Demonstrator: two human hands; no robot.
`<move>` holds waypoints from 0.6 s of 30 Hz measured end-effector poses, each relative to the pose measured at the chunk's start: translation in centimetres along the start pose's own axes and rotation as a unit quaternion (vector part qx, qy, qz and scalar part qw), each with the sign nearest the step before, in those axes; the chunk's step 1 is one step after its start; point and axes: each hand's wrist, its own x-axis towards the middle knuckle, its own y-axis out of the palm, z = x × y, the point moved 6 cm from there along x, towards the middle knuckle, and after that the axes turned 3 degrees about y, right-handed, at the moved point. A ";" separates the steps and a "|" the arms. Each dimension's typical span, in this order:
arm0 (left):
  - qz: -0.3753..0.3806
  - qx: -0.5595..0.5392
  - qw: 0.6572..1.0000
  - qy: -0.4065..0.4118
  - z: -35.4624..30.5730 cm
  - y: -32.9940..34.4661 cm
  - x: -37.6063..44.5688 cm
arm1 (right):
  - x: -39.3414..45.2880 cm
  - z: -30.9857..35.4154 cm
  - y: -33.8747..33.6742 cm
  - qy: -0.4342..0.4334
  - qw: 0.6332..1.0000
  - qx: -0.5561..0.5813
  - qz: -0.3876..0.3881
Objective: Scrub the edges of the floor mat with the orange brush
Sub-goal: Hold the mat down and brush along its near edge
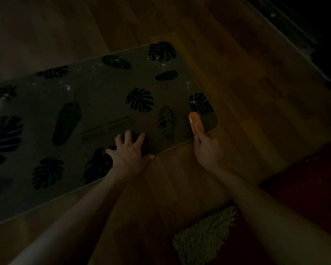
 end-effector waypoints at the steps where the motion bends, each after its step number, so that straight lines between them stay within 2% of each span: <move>1: -0.003 0.009 1.000 0.008 -0.1 0.0 -0.1 | -0.3 0.5 0.8 0.003 1.000 0.017 0.019; 9: -0.016 0.019 1.000 -0.002 -0.3 -0.1 0.3 | -4.3 6.5 4.2 -0.139 0.981 0.044 0.125; 11: -0.011 0.025 1.000 -0.004 -0.3 -0.3 0.4 | -4.0 6.0 4.0 -0.130 0.984 0.027 0.119; 18: 0.009 0.036 0.999 0.014 -0.2 -0.2 -0.3 | 0.7 1.0 0.8 -0.018 0.998 0.001 0.067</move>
